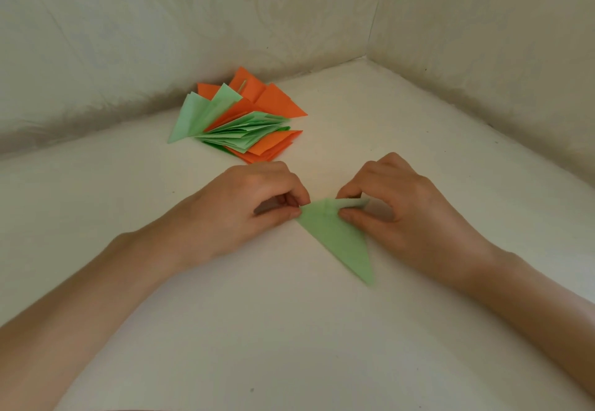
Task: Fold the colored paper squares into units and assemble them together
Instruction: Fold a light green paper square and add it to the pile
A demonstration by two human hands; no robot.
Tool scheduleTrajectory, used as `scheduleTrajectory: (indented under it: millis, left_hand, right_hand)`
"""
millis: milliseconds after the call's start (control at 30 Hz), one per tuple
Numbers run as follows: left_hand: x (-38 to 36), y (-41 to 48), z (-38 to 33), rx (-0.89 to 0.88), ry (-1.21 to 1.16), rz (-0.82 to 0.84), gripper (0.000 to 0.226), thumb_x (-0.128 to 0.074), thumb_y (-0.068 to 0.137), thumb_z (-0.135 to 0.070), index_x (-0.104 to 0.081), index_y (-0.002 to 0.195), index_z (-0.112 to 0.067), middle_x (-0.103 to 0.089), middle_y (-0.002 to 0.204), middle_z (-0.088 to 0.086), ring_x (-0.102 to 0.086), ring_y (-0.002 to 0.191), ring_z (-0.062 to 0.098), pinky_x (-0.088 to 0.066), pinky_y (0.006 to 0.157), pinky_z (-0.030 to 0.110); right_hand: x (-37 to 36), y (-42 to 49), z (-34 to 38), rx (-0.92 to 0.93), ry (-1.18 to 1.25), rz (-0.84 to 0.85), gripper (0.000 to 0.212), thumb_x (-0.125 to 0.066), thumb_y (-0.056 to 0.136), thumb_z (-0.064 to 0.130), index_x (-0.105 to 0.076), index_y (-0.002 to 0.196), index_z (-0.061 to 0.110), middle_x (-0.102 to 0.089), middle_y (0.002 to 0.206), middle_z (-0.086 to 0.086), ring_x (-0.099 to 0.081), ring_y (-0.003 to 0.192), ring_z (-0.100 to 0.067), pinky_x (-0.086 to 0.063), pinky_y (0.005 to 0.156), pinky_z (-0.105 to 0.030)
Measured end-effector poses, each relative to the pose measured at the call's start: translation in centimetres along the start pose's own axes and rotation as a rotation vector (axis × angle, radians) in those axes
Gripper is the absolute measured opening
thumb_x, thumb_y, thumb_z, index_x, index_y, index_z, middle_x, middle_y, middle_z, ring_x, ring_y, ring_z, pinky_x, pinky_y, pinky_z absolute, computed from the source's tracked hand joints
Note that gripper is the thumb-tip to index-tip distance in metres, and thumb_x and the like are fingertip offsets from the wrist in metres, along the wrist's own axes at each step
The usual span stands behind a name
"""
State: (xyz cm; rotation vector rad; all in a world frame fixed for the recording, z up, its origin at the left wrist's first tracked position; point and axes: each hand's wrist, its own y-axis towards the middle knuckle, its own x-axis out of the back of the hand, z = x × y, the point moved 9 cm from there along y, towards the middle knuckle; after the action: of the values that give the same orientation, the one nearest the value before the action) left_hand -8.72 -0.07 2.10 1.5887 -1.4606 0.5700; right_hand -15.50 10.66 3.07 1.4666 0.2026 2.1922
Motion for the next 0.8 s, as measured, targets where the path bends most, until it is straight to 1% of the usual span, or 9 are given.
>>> scheduleTrajectory:
  millis: [67,133,200,300,400,500,600,667,800]
  left_hand:
    - [0.0,0.0,-0.2,-0.029,0.053,0.000,0.023,-0.049,0.087,-0.034,-0.064,0.093,-0.019,-0.057,0.087,-0.009,-0.052,0.082,0.002,-0.043,0.072,0.020]
    - [0.0,0.0,-0.6,-0.072,0.126,0.001,0.024,-0.048,0.088,-0.033,-0.064,0.091,-0.016,-0.058,0.086,-0.006,-0.050,0.081,0.004,-0.042,0.071,0.024]
    - [0.0,0.1,-0.9,-0.109,0.177,0.009,0.023,-0.047,0.089,-0.031,-0.063,0.091,-0.015,-0.058,0.086,-0.004,-0.049,0.081,0.007,-0.042,0.070,0.026]
    - [0.0,0.1,-1.0,-0.135,0.172,0.030,0.024,-0.047,0.089,-0.031,-0.064,0.091,-0.015,-0.058,0.088,-0.003,-0.050,0.082,0.008,-0.042,0.070,0.027]
    - [0.1,-0.1,-1.1,-0.151,0.153,0.055,0.025,-0.048,0.088,-0.030,-0.067,0.090,-0.014,-0.059,0.089,-0.004,-0.051,0.082,0.007,-0.043,0.069,0.027]
    - [0.1,-0.2,-1.2,-0.167,0.151,0.073,0.026,-0.048,0.088,-0.029,-0.069,0.089,-0.014,-0.060,0.089,-0.004,-0.051,0.082,0.006,-0.044,0.068,0.025]
    - [0.1,-0.2,-1.4,-0.199,0.194,0.096,0.027,-0.048,0.088,-0.027,-0.071,0.088,-0.013,-0.062,0.088,-0.002,-0.050,0.081,0.006,-0.043,0.067,0.023]
    - [0.1,-0.3,-1.6,-0.211,0.221,0.104,0.028,-0.047,0.087,-0.026,-0.072,0.086,-0.013,-0.063,0.087,-0.001,-0.049,0.080,0.008,-0.042,0.065,0.024]
    - [0.1,-0.3,-1.7,-0.205,0.275,0.114,0.027,-0.047,0.084,-0.024,-0.072,0.083,-0.014,-0.063,0.086,-0.002,-0.049,0.078,0.009,-0.042,0.062,0.027]
  right_hand:
    - [-0.2,-0.1,-0.4,-0.028,0.020,0.026,0.013,-0.060,0.083,0.024,-0.067,0.090,0.016,-0.059,0.082,0.007,-0.041,0.082,-0.012,-0.034,0.075,-0.015]
    - [-0.3,-0.2,-0.3,-0.017,0.021,0.045,0.014,-0.058,0.085,0.026,-0.067,0.091,0.016,-0.060,0.083,0.007,-0.042,0.082,-0.012,-0.034,0.075,-0.015]
    - [-0.4,-0.2,0.3,0.056,-0.028,0.043,0.014,-0.057,0.086,0.024,-0.067,0.089,0.015,-0.060,0.081,0.005,-0.044,0.080,-0.015,-0.036,0.074,-0.020]
    - [-0.5,-0.2,1.1,0.161,-0.090,0.039,0.009,-0.060,0.085,0.012,-0.068,0.088,0.013,-0.060,0.081,0.002,-0.048,0.077,-0.020,-0.040,0.072,-0.030]
    - [-0.4,-0.6,1.6,0.260,-0.124,0.039,0.014,-0.060,0.081,0.005,-0.069,0.092,0.010,-0.061,0.085,-0.001,-0.050,0.078,-0.025,-0.043,0.070,-0.037]
    - [-0.5,-1.0,2.0,0.337,-0.164,0.047,0.018,-0.056,0.084,0.004,-0.069,0.096,0.008,-0.061,0.090,-0.005,-0.050,0.082,-0.026,-0.046,0.068,-0.040]
    - [-0.6,-1.3,2.2,0.389,-0.195,0.070,0.025,-0.048,0.089,0.007,-0.071,0.097,0.007,-0.062,0.092,-0.008,-0.052,0.083,-0.029,-0.046,0.067,-0.041]
    - [-0.6,-1.3,2.2,0.412,-0.213,0.090,0.028,-0.046,0.087,0.004,-0.071,0.098,0.008,-0.063,0.093,-0.009,-0.053,0.083,-0.030,-0.045,0.067,-0.041]
    - [-0.6,-1.5,2.5,0.426,-0.236,0.140,0.035,-0.045,0.081,-0.001,-0.071,0.102,0.009,-0.063,0.096,-0.008,-0.051,0.087,-0.027,-0.043,0.071,-0.039]
